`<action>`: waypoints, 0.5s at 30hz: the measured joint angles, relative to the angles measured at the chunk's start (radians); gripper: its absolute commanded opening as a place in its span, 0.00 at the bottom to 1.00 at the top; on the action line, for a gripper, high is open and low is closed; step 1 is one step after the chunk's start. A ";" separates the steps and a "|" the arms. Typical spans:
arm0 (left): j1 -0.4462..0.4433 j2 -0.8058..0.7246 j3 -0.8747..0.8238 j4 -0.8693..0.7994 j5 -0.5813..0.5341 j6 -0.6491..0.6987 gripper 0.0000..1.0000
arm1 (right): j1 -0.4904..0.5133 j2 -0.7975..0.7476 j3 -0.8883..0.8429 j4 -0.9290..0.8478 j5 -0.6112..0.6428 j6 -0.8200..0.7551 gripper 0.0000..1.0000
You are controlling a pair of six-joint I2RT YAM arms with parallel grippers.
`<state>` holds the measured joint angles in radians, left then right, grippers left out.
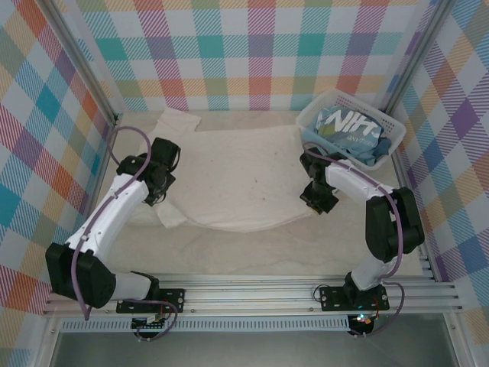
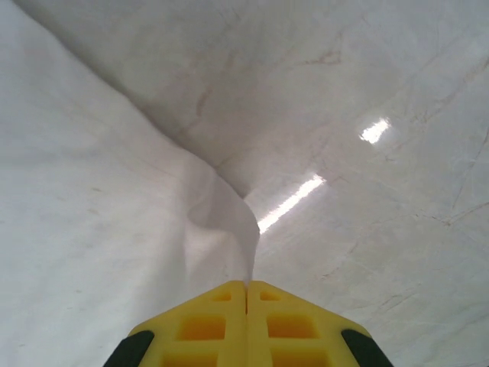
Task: Fold and stack the t-shirts
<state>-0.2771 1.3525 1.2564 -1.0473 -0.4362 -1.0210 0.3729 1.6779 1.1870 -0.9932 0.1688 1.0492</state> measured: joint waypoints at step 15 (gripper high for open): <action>0.143 0.193 0.200 0.123 0.023 0.235 0.00 | -0.039 0.202 0.296 -0.052 0.053 -0.042 0.00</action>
<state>-0.1337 1.5452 1.4559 -0.9245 -0.4133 -0.7860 0.3344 1.8797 1.4834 -1.0451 0.2218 1.0073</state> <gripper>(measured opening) 0.046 0.048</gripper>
